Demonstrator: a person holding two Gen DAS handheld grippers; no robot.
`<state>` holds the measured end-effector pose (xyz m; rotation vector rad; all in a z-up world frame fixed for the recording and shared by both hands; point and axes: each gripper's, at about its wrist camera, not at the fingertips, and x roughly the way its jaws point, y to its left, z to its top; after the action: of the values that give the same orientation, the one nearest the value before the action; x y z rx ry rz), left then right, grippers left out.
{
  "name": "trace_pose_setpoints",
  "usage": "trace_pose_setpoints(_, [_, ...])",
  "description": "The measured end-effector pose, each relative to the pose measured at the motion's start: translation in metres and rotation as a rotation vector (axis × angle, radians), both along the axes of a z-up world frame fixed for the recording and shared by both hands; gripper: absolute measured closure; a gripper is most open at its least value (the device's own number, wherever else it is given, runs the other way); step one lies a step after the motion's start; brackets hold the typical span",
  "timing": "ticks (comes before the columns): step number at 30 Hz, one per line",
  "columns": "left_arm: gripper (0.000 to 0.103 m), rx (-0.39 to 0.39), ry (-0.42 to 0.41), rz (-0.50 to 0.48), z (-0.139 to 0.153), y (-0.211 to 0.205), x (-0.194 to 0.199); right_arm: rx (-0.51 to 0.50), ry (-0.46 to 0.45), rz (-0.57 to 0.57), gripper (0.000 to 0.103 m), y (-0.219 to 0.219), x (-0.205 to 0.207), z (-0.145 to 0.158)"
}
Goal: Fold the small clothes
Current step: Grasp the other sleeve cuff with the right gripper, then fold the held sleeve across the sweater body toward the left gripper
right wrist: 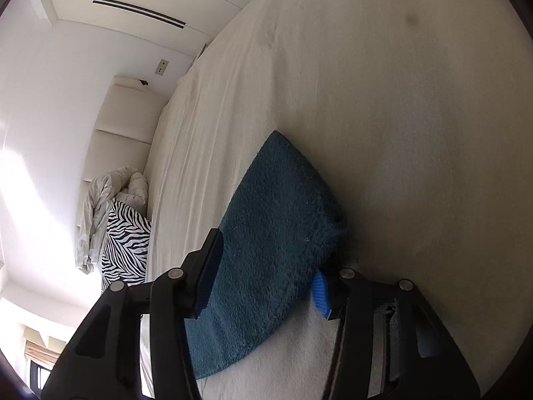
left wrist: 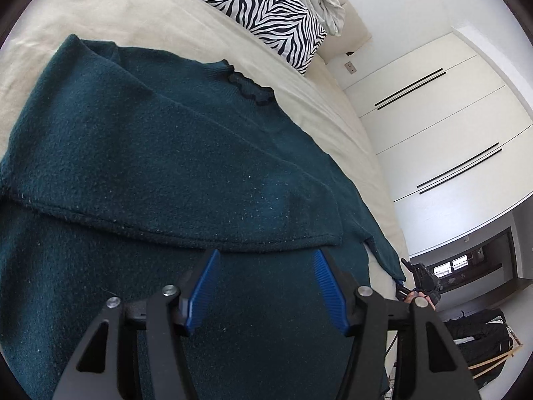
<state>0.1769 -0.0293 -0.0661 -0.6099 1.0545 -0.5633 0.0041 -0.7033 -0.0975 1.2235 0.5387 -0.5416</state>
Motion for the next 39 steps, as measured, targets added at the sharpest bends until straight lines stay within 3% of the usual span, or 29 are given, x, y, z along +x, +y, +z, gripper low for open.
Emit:
trace_pose_setpoints(3, [0.042, -0.009, 0.010, -0.006, -0.001, -0.006, 0.005, -0.055, 0.057, 0.057, 0.088, 0.007, 0.024, 0.013])
trace_pose_setpoints(5, [0.042, -0.022, 0.018, -0.009, -0.002, -0.009, 0.008, -0.158, 0.094, 0.134, 0.095, 0.025, 0.038, 0.034])
trace_pose_setpoints(7, [0.042, -0.047, 0.025, -0.006, -0.001, -0.011, 0.011, -0.280, 0.125, 0.251, 0.095, 0.060, 0.056, 0.060])
trace_pose_setpoints(10, [0.042, -0.086, 0.027, -0.001, 0.002, -0.015, 0.013, -0.429, 0.115, 0.479, 0.095, 0.149, 0.090, 0.098])
trace_pose_setpoints(13, [0.037, -0.158, 0.036, -0.003, 0.005, -0.021, 0.016, -0.630, 0.131, 0.749, 0.095, 0.275, 0.110, 0.123])
trace_pose_setpoints(17, [0.032, -0.259, 0.066, -0.017, 0.004, -0.030, 0.016, -0.813, 0.191, 0.988, 0.095, 0.412, 0.126, 0.105])
trace_pose_setpoints(21, [0.026, -0.315, 0.110, -0.044, 0.000, -0.045, 0.015, -0.706, 0.251, 1.044, 0.092, 0.455, 0.123, 0.063])
trace_pose_setpoints(26, [0.021, -0.328, 0.158, -0.099, -0.009, -0.079, 0.021, -0.655, 0.212, 1.037, 0.079, 0.444, 0.096, 0.048])
trace_pose_setpoints(28, [0.021, -0.320, 0.178, -0.114, -0.013, -0.094, 0.026, -0.641, 0.200, 1.049, 0.069, 0.440, 0.085, 0.047])
trace_pose_setpoints(30, [0.022, -0.320, 0.195, -0.130, -0.018, -0.108, 0.031, -0.630, 0.181, 1.041, 0.040, 0.435, 0.070, 0.051])
trace_pose_setpoints(32, [0.032, -0.306, 0.211, -0.140, -0.021, -0.119, 0.034, -0.623, 0.166, 1.037, 0.039, 0.435, 0.062, 0.051])
trace_pose_setpoints(34, [0.069, -0.291, 0.234, -0.165, -0.023, -0.132, 0.035, -0.601, 0.168, 1.042, 0.039, 0.432, 0.052, 0.050])
trace_pose_setpoints(36, [0.091, -0.239, 0.228, -0.169, -0.021, -0.136, 0.033, -0.555, 0.172, 1.043, 0.039, 0.426, 0.041, 0.048])
trace_pose_setpoints(39, [0.095, -0.177, 0.185, -0.157, -0.009, -0.133, 0.033, -0.483, 0.164, 1.022, 0.039, 0.411, 0.025, 0.042])
